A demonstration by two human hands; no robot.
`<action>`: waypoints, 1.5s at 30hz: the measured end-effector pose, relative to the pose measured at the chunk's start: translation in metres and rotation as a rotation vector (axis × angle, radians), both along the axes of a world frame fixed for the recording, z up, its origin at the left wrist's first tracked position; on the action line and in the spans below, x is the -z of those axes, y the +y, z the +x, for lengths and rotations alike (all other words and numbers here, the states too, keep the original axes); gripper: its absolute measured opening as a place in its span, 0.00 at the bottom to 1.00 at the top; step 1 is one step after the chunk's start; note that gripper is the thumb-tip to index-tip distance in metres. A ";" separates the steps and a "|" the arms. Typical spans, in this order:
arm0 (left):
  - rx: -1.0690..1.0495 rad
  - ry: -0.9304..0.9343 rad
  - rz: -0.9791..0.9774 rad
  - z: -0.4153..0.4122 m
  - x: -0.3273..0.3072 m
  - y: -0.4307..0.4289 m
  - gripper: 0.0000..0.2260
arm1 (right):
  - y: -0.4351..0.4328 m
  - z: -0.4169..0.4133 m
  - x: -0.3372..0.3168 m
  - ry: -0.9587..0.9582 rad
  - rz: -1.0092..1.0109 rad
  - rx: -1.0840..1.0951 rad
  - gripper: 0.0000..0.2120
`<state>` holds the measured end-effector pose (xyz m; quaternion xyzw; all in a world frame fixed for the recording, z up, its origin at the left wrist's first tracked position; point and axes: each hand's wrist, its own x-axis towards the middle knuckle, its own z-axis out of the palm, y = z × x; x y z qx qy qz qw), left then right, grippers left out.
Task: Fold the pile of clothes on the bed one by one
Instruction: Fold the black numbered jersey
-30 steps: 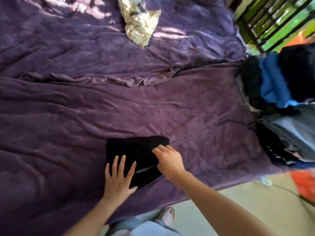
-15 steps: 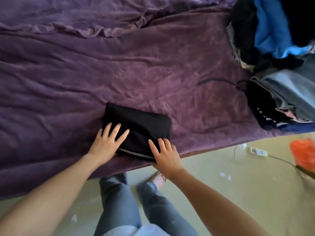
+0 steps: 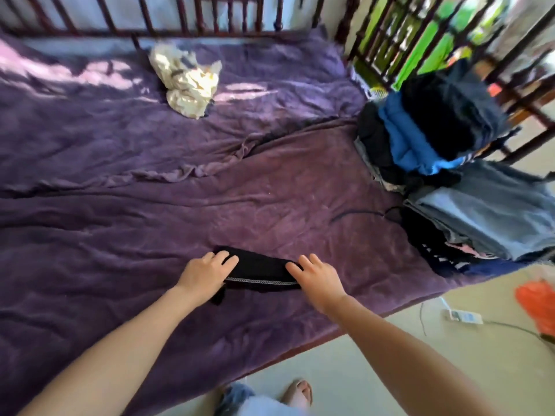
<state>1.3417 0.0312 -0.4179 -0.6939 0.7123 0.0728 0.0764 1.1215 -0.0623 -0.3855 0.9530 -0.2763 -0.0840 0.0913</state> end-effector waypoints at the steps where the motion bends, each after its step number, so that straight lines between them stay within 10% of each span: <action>1: 0.048 -0.019 -0.094 0.006 -0.021 -0.013 0.31 | -0.011 0.002 -0.017 -0.038 -0.031 0.011 0.32; 26: 0.417 -0.332 -0.993 -0.193 -0.304 -0.443 0.14 | -0.347 -0.215 -0.248 -0.631 -0.591 0.261 0.28; 30: 0.000 -0.226 -0.553 -0.237 -0.333 -0.538 0.28 | -0.420 -0.235 -0.252 -0.735 -0.597 0.342 0.30; 34: -0.091 -0.155 -0.168 -0.232 -0.278 -0.550 0.40 | -0.459 -0.240 -0.185 -0.390 -0.156 0.616 0.29; 37: -0.175 -0.193 -0.084 -0.193 -0.249 -0.541 0.38 | -0.486 -0.246 -0.134 -0.226 0.173 0.745 0.30; 45: -0.421 -0.159 -0.138 -0.100 -0.277 -0.469 0.33 | -0.504 -0.177 -0.178 -0.216 0.088 0.587 0.27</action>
